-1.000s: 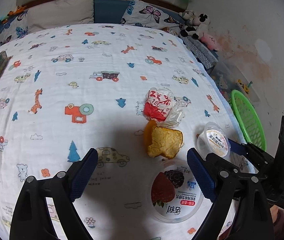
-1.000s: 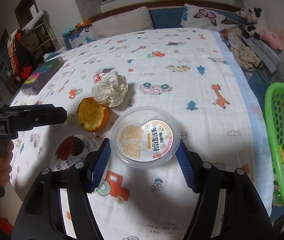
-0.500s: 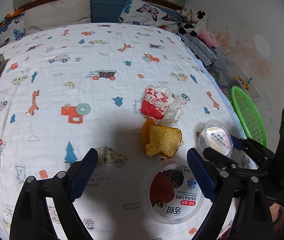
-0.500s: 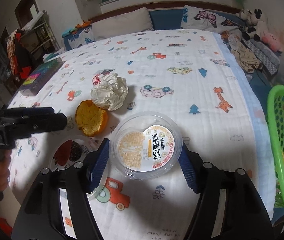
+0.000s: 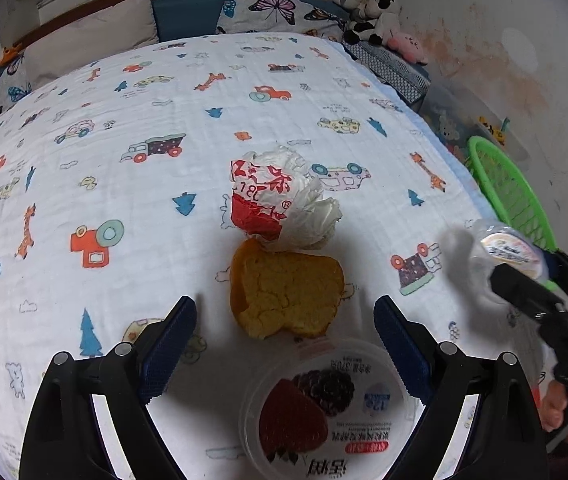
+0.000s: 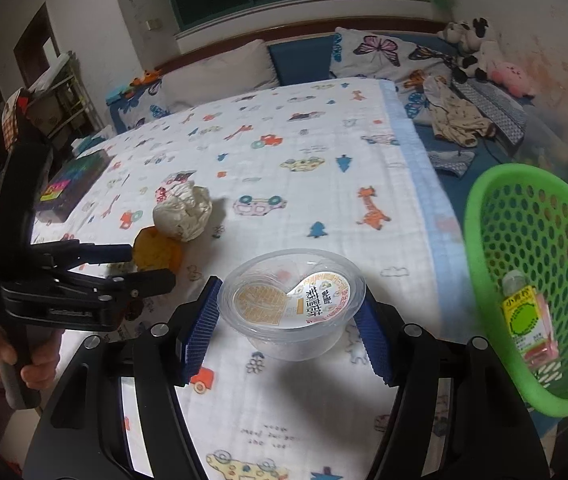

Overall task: Collect trash
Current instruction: 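Grasp the orange bread piece with the left tool while the right tool holds the dessert cup, then carry the dessert cup and bread to the green basket and release both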

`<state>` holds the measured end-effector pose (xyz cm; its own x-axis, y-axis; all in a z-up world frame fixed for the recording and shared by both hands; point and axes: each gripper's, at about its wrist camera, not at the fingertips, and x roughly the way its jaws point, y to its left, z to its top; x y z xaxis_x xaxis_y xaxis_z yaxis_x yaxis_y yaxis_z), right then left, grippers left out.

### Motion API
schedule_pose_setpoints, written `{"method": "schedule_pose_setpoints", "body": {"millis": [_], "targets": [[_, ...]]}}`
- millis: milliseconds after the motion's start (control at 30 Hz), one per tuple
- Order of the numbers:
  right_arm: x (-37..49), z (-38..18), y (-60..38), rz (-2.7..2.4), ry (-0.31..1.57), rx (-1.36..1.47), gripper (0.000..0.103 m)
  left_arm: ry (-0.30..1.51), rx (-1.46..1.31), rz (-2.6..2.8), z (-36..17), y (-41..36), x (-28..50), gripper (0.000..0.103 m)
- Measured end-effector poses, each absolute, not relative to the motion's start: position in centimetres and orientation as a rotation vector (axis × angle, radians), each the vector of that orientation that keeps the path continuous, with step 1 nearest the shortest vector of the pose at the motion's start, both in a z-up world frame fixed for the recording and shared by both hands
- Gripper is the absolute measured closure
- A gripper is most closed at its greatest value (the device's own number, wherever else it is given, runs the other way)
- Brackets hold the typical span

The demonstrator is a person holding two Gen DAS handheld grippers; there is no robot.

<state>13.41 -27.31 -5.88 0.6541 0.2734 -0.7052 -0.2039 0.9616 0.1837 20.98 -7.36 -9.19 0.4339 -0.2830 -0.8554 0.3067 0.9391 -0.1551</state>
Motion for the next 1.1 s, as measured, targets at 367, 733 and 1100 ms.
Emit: {"method": "schedule_pose_setpoints", "body": {"millis": [367,733,1100], "targets": [[12.7,-5.5,-28.2,0.261,0.804,0.095,0.038,1.045,0.025,-0.35,-9.2,-7.1,21.5,0.039],[11.9,-4.6,-28.7,0.264,0.786,0.103,0.038,1.031,-0.023,-0.392,-7.9,-5.6,20.1,0.065],[11.4,-3.4,-31.7,0.211,0.755,0.142,0.038,0.983,-0.069,-0.43,-4.7,-3.7,18.3,0.069]]}}
